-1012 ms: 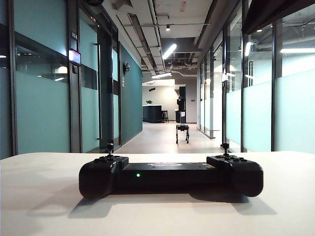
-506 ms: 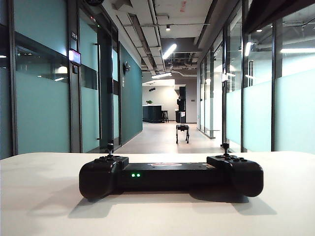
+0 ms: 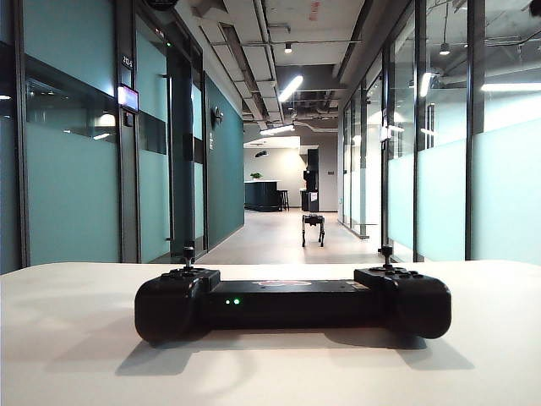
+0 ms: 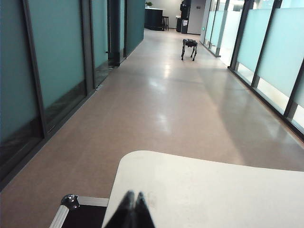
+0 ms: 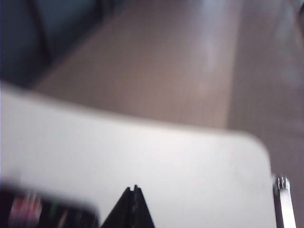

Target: Push the left joystick on the remote control sitting on the white table forward to make the robot dog walk in a straight line until it approaches the door.

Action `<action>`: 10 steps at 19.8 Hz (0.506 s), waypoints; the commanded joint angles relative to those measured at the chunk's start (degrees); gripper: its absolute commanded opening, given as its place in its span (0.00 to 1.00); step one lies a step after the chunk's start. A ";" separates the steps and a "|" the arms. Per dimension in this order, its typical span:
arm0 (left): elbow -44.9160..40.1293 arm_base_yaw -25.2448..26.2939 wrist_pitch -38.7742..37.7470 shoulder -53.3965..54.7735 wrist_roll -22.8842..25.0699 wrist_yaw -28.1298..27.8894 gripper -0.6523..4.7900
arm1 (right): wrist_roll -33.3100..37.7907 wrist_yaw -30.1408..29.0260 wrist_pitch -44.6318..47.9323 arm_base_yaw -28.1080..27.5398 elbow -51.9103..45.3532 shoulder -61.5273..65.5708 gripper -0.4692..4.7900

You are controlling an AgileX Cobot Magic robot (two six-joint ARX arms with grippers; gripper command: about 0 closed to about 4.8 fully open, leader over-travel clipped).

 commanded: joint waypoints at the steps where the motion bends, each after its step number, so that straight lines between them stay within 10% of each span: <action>1: 0.20 0.00 0.81 0.02 0.22 0.07 0.11 | -0.24 -1.44 13.90 -4.39 -5.64 -4.85 0.09; 10: 0.20 0.00 0.83 0.02 0.22 0.07 0.11 | -2.16 -8.33 12.68 -19.47 -21.42 -20.55 0.09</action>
